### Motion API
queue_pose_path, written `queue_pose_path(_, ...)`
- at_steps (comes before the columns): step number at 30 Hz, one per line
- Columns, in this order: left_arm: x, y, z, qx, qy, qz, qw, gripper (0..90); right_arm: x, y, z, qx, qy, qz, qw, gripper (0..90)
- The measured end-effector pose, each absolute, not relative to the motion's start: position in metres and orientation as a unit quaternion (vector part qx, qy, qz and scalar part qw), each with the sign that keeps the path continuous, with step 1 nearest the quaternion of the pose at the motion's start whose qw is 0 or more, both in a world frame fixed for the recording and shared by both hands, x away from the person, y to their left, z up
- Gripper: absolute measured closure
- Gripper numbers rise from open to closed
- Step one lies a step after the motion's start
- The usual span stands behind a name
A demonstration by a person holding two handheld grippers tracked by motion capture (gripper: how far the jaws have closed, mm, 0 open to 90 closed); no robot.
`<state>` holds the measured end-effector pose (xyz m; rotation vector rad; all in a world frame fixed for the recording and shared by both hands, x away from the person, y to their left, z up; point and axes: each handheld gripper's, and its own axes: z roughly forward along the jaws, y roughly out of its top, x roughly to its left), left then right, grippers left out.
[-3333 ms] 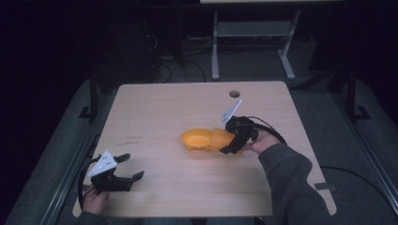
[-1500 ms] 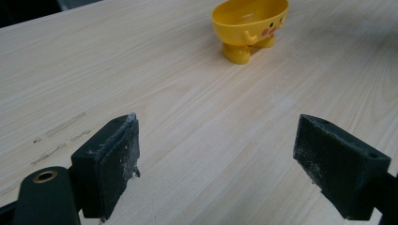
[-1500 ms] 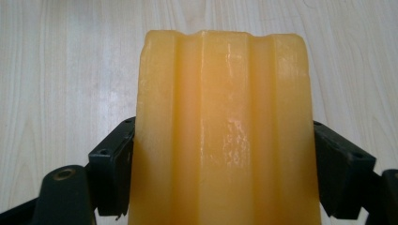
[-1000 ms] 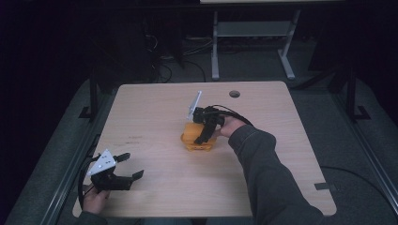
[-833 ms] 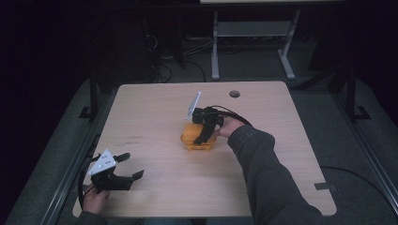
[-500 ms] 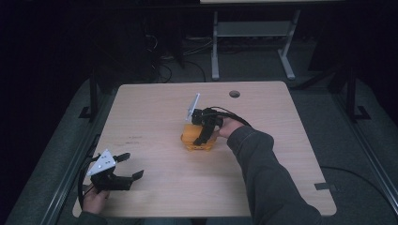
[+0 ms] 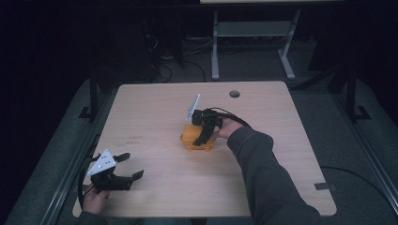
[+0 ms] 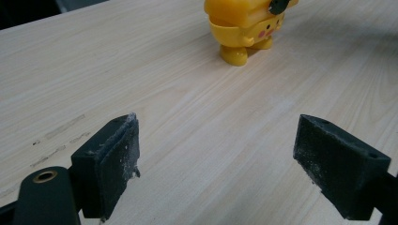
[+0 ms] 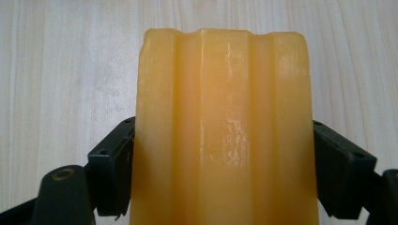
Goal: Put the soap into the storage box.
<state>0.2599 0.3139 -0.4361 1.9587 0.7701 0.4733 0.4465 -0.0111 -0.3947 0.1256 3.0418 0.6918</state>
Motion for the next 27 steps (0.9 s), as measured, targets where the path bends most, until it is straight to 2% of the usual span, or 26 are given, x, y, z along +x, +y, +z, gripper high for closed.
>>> queue_pose_path(16, 0.260, 0.314, -0.436, 0.802, 0.315, 0.194, 0.470, 14.3, 0.444, -0.019, -0.383, 0.058, 0.966, 0.252, 0.012, 17.6)
queue_pose_path(27, 0.260, 0.314, -0.437, 0.801, 0.316, 0.194, 0.471, 14.3, 0.435, -0.044, -0.357, 0.067, 0.954, 0.291, 0.036, 17.5)
